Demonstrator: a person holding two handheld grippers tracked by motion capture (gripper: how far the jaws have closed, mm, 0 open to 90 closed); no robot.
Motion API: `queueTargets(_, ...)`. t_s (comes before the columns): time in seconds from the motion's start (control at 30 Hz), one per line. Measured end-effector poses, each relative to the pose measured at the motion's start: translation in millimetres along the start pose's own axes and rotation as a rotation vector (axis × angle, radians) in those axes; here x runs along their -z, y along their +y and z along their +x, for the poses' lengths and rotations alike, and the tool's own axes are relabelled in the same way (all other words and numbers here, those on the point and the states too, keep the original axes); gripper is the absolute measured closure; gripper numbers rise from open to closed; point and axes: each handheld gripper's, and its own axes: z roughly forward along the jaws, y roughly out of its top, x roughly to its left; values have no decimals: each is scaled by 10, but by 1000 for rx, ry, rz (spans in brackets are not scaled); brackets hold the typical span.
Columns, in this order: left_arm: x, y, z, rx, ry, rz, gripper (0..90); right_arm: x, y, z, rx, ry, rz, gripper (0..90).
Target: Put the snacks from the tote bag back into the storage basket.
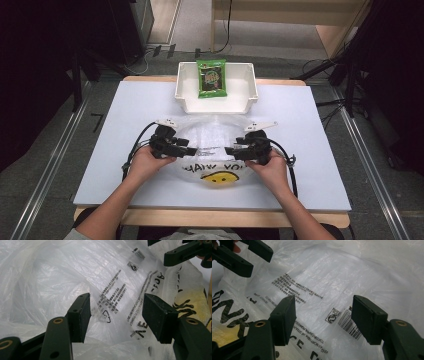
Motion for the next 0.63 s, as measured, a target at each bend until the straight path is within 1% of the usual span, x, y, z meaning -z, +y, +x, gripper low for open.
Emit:
queueTargets(0.57, 17, 5, 2, 0, 4, -5, 408, -3, -1, -8, 2, 0, 6, 379)
queueTargets(0.63, 21, 7, 3, 2, 3, -9, 408, 1, 0, -14, -4, 1, 7, 379)
